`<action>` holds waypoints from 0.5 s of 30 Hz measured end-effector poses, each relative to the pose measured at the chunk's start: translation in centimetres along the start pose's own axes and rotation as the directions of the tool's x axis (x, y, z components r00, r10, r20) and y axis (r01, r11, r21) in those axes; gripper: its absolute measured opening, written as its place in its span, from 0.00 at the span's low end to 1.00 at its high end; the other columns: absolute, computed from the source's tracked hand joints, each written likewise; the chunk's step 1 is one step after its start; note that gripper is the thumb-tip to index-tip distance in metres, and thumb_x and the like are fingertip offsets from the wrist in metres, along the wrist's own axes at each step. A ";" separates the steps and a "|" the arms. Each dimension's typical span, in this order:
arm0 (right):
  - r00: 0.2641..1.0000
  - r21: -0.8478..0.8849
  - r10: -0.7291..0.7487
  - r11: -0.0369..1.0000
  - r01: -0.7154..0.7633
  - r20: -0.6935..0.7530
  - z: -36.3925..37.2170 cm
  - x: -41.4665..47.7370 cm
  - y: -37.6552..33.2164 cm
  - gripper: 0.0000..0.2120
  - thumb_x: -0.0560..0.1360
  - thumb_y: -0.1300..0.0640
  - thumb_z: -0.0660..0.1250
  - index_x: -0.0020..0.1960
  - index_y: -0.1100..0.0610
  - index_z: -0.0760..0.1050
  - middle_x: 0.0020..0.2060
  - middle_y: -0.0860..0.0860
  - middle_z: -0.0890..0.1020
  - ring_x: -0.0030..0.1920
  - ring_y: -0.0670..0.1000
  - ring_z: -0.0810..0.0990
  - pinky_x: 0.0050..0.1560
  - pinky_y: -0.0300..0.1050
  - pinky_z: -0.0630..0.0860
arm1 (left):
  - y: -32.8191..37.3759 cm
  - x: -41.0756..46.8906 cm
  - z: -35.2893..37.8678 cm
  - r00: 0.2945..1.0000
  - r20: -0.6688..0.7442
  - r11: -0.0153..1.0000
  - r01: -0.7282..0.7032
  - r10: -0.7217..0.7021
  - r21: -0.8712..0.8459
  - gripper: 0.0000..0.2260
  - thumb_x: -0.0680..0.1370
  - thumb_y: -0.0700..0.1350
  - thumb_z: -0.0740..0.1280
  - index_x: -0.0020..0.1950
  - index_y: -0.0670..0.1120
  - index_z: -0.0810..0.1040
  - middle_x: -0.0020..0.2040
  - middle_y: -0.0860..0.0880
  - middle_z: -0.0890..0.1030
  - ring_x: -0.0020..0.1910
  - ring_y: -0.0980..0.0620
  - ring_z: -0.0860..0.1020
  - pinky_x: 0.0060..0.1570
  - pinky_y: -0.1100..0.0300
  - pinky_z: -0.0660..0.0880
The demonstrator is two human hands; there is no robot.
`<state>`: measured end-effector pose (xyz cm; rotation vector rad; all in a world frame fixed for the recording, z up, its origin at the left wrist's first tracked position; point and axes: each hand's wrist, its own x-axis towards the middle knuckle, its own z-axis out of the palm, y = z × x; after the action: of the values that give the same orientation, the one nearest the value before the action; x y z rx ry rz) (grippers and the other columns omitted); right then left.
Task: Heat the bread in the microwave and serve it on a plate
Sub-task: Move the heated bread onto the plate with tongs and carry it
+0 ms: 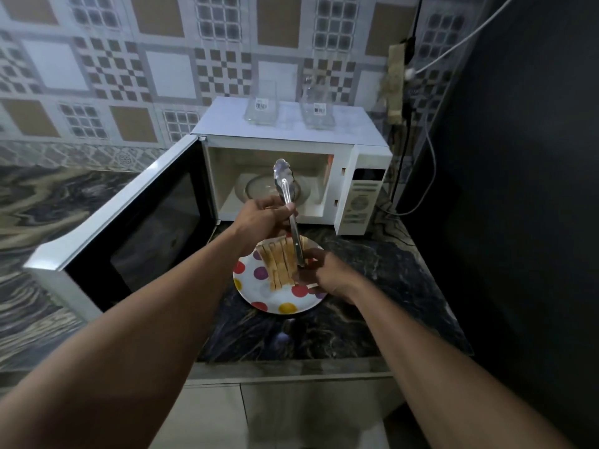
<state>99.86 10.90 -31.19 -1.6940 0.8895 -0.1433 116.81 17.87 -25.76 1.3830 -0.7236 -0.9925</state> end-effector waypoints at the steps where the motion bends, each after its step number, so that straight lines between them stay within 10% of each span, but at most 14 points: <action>1: 1.000 -0.019 -0.021 1.000 0.022 0.010 -0.2 0.2 0.0 0.17 0.70 0.61 0.77 0.57 0.53 0.80 0.51 0.55 0.85 0.52 0.58 0.84 0.52 0.59 0.81 | 0.2 0.1 0.0 1.000 0.002 1.000 -0.011 0.011 -0.001 0.06 0.79 0.42 0.70 0.54 0.41 0.82 0.45 0.43 0.83 0.38 0.50 0.79 0.37 0.59 0.80; 7: 0.993 -0.036 -0.096 0.994 0.099 0.070 -1.3 0.9 -1.2 0.14 0.69 0.68 0.77 0.53 0.59 0.81 0.47 0.54 0.85 0.52 0.55 0.84 0.59 0.56 0.79 | 1.0 1.4 0.3 0.998 -0.059 1.000 -0.026 0.025 -0.009 0.06 0.77 0.44 0.73 0.50 0.42 0.83 0.44 0.42 0.81 0.40 0.47 0.80 0.40 0.57 0.79; 15: 0.984 -0.013 -0.176 0.984 0.175 -0.026 -2.7 1.0 -1.7 0.07 0.75 0.56 0.73 0.47 0.60 0.79 0.42 0.56 0.84 0.42 0.51 0.82 0.43 0.49 0.81 | 0.8 1.9 0.2 0.999 -0.028 1.000 -0.027 0.027 0.009 0.08 0.77 0.46 0.73 0.53 0.43 0.83 0.50 0.41 0.82 0.47 0.44 0.80 0.55 0.44 0.80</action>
<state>99.98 8.29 -29.17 -1.7837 0.7611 -0.2815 117.59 16.01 -25.23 1.3887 -0.7249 -0.9481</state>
